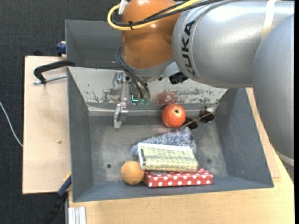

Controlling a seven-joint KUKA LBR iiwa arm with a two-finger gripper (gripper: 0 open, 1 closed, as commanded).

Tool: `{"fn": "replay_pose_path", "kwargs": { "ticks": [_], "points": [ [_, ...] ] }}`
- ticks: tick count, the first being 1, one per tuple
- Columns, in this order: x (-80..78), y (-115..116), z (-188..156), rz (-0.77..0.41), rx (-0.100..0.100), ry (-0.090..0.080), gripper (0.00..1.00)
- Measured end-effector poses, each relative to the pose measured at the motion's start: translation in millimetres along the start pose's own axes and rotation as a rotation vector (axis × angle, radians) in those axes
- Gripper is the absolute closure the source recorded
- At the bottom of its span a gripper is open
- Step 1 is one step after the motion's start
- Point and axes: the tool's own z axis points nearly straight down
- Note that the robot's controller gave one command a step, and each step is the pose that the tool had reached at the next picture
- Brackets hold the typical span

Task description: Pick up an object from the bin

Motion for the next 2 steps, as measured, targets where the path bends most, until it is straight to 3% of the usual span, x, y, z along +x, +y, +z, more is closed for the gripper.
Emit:
{"fn": "replay_pose_path", "kwargs": {
  "ticks": [1,2],
  "points": [
    [-1.8,-1.0,-5.0,0.002,-0.002,-0.009,0.0],
    [29.3,-17.9,73.8,-0.032,-0.001,-0.011,0.0]
  ]
}}
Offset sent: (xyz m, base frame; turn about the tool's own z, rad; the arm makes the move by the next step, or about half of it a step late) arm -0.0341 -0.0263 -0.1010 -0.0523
